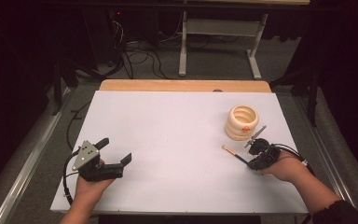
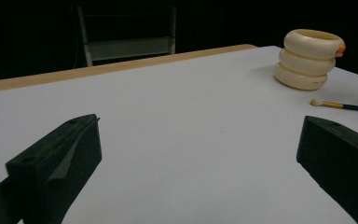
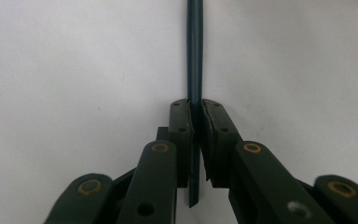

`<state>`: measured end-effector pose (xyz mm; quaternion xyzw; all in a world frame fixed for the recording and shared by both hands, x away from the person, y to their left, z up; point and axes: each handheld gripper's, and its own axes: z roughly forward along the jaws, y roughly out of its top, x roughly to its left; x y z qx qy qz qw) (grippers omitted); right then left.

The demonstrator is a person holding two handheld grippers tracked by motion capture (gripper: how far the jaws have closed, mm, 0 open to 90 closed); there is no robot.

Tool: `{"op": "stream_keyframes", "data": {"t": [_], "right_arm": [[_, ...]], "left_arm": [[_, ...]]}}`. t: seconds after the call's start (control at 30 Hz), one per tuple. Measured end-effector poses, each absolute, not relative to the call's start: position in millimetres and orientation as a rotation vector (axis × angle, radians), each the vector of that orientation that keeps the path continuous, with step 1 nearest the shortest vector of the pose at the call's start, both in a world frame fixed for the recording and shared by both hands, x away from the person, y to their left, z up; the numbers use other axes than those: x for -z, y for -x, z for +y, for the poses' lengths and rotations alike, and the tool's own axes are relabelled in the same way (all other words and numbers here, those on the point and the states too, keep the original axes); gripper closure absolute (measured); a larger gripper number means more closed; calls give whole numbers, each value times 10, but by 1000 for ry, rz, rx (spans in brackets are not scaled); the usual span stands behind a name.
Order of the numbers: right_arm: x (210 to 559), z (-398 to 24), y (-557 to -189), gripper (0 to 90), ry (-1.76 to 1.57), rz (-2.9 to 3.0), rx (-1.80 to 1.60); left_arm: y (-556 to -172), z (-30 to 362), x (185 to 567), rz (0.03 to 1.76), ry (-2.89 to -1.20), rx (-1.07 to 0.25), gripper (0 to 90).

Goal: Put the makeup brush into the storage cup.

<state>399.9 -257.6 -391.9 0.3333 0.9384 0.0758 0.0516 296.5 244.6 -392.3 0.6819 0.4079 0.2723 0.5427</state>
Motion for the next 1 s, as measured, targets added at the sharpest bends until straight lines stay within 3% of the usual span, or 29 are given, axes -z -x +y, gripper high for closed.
{"op": "stream_keyframes", "data": {"t": [1.0], "right_arm": [[3801, -2445, -3916, 868, -1007, 2838, -262]], "left_arm": [[-2971, 2445, 3916, 968, -1616, -643, 5]]}}
